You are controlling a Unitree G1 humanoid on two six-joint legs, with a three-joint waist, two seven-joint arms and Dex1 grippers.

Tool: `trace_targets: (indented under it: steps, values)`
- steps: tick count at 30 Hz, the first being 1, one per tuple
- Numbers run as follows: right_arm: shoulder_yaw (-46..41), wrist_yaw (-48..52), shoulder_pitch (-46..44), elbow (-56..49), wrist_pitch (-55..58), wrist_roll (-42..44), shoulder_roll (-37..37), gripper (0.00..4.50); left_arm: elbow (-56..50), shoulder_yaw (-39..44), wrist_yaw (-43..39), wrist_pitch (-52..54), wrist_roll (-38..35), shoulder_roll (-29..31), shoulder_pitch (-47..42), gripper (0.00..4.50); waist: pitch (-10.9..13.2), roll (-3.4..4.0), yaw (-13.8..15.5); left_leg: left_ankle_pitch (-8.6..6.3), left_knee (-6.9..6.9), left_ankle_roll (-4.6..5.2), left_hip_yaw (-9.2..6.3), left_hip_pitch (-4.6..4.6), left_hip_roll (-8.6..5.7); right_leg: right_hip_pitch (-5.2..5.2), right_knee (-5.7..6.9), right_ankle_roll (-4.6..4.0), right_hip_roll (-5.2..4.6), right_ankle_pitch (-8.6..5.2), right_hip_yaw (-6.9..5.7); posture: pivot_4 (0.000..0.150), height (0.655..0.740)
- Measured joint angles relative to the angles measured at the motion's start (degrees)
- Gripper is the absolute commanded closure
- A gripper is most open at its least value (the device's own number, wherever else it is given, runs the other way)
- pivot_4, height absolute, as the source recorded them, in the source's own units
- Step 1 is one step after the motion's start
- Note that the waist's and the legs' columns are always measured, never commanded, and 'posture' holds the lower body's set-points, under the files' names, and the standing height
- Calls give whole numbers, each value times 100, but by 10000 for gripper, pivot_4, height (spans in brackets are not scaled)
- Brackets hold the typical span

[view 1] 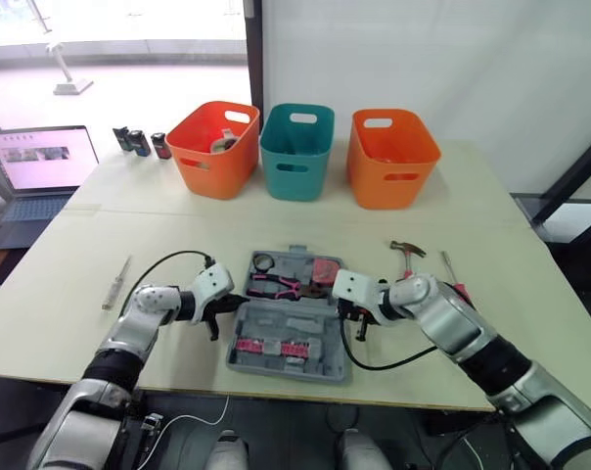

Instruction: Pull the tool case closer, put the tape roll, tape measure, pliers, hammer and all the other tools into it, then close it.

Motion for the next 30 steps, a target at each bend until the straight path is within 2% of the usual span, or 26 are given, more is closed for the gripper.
trace_targets:
  steps: [7, 11, 18, 30]
  values:
    - [-140, -49, -76, 326, -236, -69, 111, 45000, 151, 9, -1, -51, 2, -64, -94, 44546, 1, 1, -12, 11, -10, -20, 0, -1, 0, -1, 0, 28, 3, 2, -2, 1500, 7400]
    - [-217, -86, -24, 303, -186, -135, 128, 45000, -178, 27, 2, 8, -16, -87, 156, 44546, 0, 1, -11, 11, -10, -20, 0, 0, 0, 1, 0, 28, 3, 1, -2, 1500, 7400]
    - [-315, -74, 162, 9, 46, -190, 79, 45000, -681, 18, -27, 242, -58, -80, 430, 44546, 0, 1, 14, 9, -9, -16, 0, -1, 0, 3, -1, 26, 2, 0, -2, 1500, 7400]
    - [-365, -36, 447, -586, 574, -236, -14, 45000, -594, 11, -146, 255, -58, -124, 361, 44546, 0, 1, 10, 4, -7, -7, 0, -1, 0, 4, -2, 21, 3, -4, -2, 1500, 7400]
